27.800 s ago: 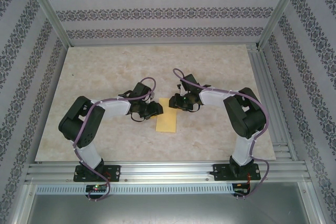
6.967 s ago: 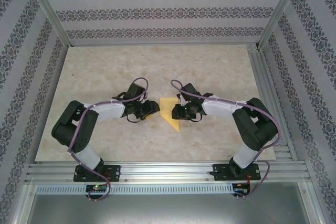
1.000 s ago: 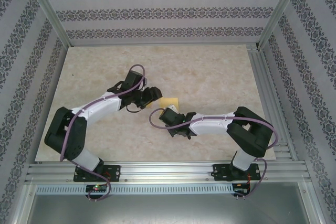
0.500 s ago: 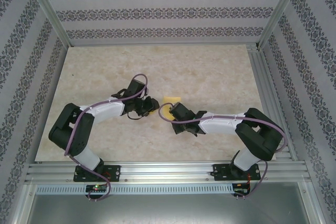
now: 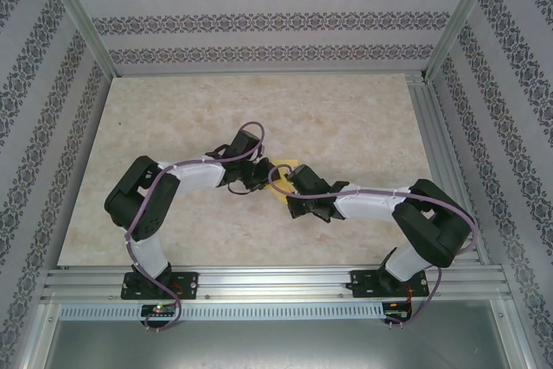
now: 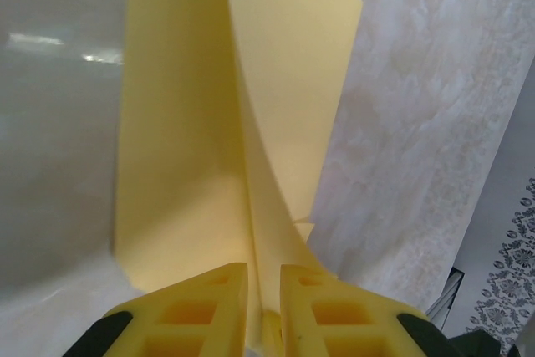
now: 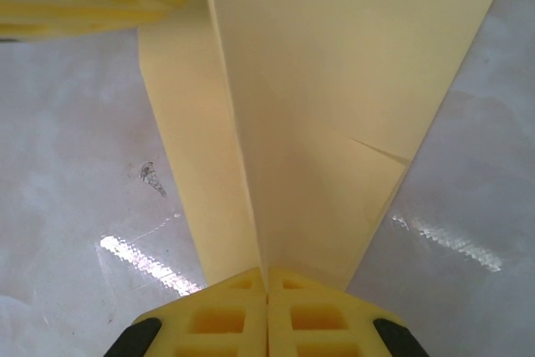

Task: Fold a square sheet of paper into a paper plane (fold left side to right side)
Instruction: Fourth fold the wing at the center of the table.

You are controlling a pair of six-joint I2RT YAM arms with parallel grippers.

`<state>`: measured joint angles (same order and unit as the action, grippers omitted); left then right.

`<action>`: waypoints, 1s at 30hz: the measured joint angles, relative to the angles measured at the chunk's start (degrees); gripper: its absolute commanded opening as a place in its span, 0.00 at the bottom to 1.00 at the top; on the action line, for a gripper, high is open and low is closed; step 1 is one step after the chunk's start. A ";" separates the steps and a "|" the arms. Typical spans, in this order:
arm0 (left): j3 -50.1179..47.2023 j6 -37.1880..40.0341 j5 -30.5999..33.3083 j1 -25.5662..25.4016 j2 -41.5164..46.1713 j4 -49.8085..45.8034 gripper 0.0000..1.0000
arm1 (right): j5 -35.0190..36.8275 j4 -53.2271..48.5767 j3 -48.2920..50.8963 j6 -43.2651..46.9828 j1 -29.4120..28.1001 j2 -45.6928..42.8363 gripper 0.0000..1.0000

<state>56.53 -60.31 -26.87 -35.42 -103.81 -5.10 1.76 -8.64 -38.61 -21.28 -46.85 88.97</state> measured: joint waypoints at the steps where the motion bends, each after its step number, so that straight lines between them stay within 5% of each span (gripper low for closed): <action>1: 0.26 -0.26 -0.17 -0.31 -0.90 0.48 0.19 | -0.31 0.20 0.11 0.00 0.15 0.00 0.07; 12: 0.31 -1.77 -0.96 -0.79 -3.19 2.43 0.19 | -1.68 0.85 0.52 -0.02 1.14 0.00 0.08; 30: 0.31 -2.19 -1.18 -1.51 -5.49 3.69 0.19 | -4.74 -0.35 0.74 -0.39 4.26 -6.10 0.33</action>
<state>56.84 -62.50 -28.05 -36.93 -109.30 -1.41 -2.98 -8.99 -37.87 -21.67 -42.59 82.87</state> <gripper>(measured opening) 0.188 0.290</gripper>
